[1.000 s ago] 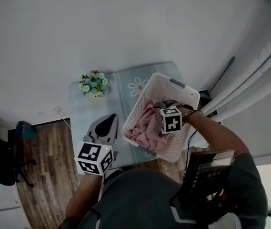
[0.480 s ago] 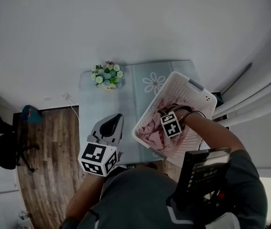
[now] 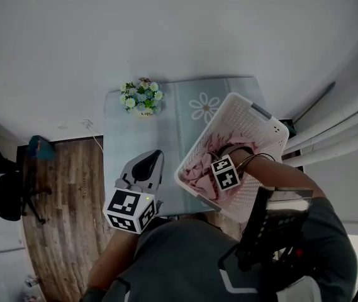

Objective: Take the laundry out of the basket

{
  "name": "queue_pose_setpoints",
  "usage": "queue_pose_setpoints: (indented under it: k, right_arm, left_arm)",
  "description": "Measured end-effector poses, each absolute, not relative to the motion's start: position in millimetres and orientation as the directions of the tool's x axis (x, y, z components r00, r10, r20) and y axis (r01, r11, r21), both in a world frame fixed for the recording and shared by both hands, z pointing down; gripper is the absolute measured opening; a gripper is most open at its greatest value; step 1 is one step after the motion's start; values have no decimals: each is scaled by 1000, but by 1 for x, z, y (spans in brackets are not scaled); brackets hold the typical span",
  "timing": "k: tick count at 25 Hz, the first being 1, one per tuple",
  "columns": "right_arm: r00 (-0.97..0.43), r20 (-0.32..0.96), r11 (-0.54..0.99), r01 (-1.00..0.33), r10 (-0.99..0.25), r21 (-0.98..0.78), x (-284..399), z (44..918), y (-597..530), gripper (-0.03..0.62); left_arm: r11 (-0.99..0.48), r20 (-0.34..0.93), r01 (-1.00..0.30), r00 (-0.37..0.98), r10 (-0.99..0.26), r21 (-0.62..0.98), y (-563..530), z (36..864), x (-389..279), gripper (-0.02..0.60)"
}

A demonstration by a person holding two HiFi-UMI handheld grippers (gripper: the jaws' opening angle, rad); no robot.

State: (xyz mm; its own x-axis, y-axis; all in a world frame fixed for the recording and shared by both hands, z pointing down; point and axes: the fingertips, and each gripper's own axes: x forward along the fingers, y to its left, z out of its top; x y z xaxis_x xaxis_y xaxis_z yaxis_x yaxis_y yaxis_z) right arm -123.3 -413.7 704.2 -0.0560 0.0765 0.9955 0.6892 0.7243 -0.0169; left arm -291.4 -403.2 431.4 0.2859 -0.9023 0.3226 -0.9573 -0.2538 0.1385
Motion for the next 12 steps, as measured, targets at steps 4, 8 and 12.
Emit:
queue_pose_setpoints:
  k: [4,8,12]
  right_arm:
    - [-57,996,729,685,66,-9,-122,702,-408,453]
    - [-105,988,797,603,116,-30,-119,698,-405,387]
    - [-182,967,884,462,179,-77,-127,688,-411,347]
  left_arm:
    - [-246,322,-960,277,-905,135,-402,432,-292,9]
    - [-236,315,-962,269,-910,138,-398,431,-289,9]
    - [-232,317,-961,268,-910,148,-395,432,-286,9]
